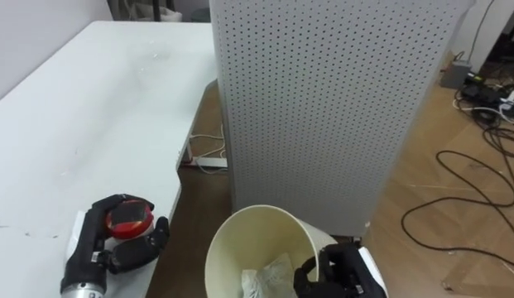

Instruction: Pick garbage

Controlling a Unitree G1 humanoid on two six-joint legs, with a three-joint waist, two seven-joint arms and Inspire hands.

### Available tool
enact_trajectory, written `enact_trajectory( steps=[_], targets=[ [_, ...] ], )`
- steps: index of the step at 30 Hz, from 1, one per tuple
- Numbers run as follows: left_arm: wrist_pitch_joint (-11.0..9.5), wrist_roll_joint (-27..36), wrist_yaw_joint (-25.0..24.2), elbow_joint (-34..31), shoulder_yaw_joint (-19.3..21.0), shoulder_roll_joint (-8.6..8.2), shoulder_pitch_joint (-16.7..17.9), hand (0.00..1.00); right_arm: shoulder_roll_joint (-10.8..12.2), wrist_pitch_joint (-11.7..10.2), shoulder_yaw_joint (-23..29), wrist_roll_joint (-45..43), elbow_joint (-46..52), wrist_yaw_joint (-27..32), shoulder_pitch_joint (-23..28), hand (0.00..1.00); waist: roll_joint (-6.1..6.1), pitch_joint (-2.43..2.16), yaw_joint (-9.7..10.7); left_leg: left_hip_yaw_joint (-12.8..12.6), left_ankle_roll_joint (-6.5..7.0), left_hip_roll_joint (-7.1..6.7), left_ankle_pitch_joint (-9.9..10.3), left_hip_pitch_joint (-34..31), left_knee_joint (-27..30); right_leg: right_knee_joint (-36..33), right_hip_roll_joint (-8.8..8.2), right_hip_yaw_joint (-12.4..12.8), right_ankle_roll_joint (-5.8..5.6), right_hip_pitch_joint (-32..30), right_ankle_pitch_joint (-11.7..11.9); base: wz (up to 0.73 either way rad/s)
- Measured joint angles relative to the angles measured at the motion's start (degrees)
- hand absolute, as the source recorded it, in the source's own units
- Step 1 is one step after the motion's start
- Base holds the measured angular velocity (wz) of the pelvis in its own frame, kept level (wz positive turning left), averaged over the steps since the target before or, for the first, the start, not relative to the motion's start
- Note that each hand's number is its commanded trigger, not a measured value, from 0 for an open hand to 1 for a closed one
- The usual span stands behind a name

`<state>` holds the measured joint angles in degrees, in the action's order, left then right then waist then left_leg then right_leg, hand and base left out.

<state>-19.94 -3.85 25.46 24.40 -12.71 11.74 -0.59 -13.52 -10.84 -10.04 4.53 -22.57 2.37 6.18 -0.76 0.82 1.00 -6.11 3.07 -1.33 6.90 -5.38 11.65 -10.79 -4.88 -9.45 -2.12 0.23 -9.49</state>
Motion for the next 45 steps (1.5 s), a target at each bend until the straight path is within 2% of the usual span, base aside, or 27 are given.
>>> enact_trajectory(
  steps=[7, 12, 17, 22, 27, 32, 35, 41, 42, 43, 44, 45],
  targets=[
    [0.0, 2.1, -2.9, -0.1, 0.0, -0.13, -1.8, 1.00, 0.1, 0.0, 0.0, 0.4, 0.0, 0.0, 0.0, 1.00, -0.07, 0.05, 0.2, -0.1, -0.13, 0.28, 0.4, -0.1, 0.0, 0.0, 0.12, -1.0, 0.00, 0.0, 0.0, 0.00],
    [0.0, 2.1, -6.4, -2.3, -0.2, -1.08, -2.2, 1.00, 0.7, 0.0, -0.1, 0.3, 0.0, -0.1, -0.1, 1.00, -0.28, 0.17, 0.3, -0.2, -0.23, 0.40, 0.7, -0.4, 0.1, 0.1, 0.18, -1.9, 0.00, -0.3, 0.0, 0.00],
    [0.0, 2.2, -10.0, -4.6, -3.6, -0.99, -2.4, 1.00, 0.9, 0.0, -1.8, 0.6, -0.3, -0.1, -2.5, 1.00, -0.24, 0.24, 0.3, -1.1, -0.23, 0.55, 0.7, -1.2, 0.1, 0.0, 0.13, -1.7, 0.00, -1.4, 0.0, -0.08],
    [0.0, 3.2, -15.9, -5.4, -7.9, -1.12, -2.8, 1.00, 1.3, 0.0, -3.5, 0.7, -1.6, -1.8, -5.6, 1.00, -0.22, 0.30, 1.3, -1.7, -0.17, 0.60, 0.8, -1.0, 0.0, 0.0, 0.08, -1.7, 0.00, -1.4, 0.0, -0.03],
    [0.0, 3.2, -18.9, -5.4, -8.3, -2.22, -3.0, 1.00, 2.2, 0.0, -4.4, 0.7, -1.6, -2.3, -6.0, 1.00, -0.43, 0.50, 2.1, -1.8, -0.14, 0.58, 0.8, -1.0, -0.1, 0.0, 0.07, -1.5, 0.00, -1.4, 0.0, 0.00],
    [0.0, 3.2, -21.7, -5.4, -10.6, -2.28, -3.0, 1.00, 2.5, 0.0, -4.6, 0.6, -1.6, -3.1, -6.1, 1.00, -0.66, 0.65, 2.3, -2.0, -0.14, 0.60, 0.8, -1.2, -0.1, -0.2, 0.05, -1.3, 0.00, -1.8, 0.0, -0.02],
    [0.0, 3.3, -23.5, -5.4, -11.4, -2.46, -3.0, 1.00, 2.5, 0.0, -4.6, 0.6, -1.5, -3.4, -6.2, 1.00, -0.76, 0.71, 2.1, -3.2, -0.10, 0.75, 0.8, -1.5, -0.1, -0.9, 0.05, -0.2, 0.00, -2.8, 0.0, -0.16],
    [0.0, 3.2, -25.0, -5.4, -14.5, -2.52, -3.2, 1.00, 2.5, 0.1, -5.6, 0.6, -0.4, -3.8, -6.3, 1.00, -0.83, 0.74, 3.3, -4.2, 0.04, 0.84, 0.9, -1.4, 0.0, -1.1, 0.01, 0.7, 0.00, -3.2, 0.0, -0.09],
    [0.0, 3.2, -25.3, -5.4, -14.9, -2.65, -3.2, 0.80, 2.5, 0.2, -5.9, 0.6, 0.7, -3.9, -6.3, 1.00, -0.82, 0.74, 3.3, -4.8, 0.04, 0.95, 0.9, -1.4, -0.1, -1.2, 0.03, 1.0, 0.00, -3.5, 0.0, -0.14],
    [0.0, 3.2, -25.6, -5.4, -14.9, -2.73, -3.4, 0.53, 2.3, 0.3, -5.9, 0.4, 1.2, -3.9, -6.3, 1.00, -0.81, 0.73, 3.6, -4.8, 0.05, 0.98, 1.0, -1.3, 0.0, -1.4, 0.06, 1.0, 0.00, -3.5, 0.0, -0.10],
    [0.0, 3.2, -25.8, -5.4, -15.0, -2.73, -3.6, 0.00, 2.2, 0.3, -5.9, 0.4, 1.5, -3.9, -6.3, 1.00, -0.81, 0.73, 3.7, -4.8, 0.05, 0.99, 1.0, -1.3, 0.0, -1.4, 0.06, 1.0, 0.00, -3.5, 0.0, 0.00],
    [0.0, 3.2, -26.1, -5.4, -15.0, -2.76, -4.0, 0.00, 2.2, 0.3, -5.9, 0.4, 2.0, -3.9, -6.3, 1.00, -0.80, 0.73, 3.7, -4.8, 0.05, 1.00, 1.0, -1.2, 0.0, -1.6, 0.06, 1.1, 0.00, -3.6, 0.0, -0.04]
  ],
)
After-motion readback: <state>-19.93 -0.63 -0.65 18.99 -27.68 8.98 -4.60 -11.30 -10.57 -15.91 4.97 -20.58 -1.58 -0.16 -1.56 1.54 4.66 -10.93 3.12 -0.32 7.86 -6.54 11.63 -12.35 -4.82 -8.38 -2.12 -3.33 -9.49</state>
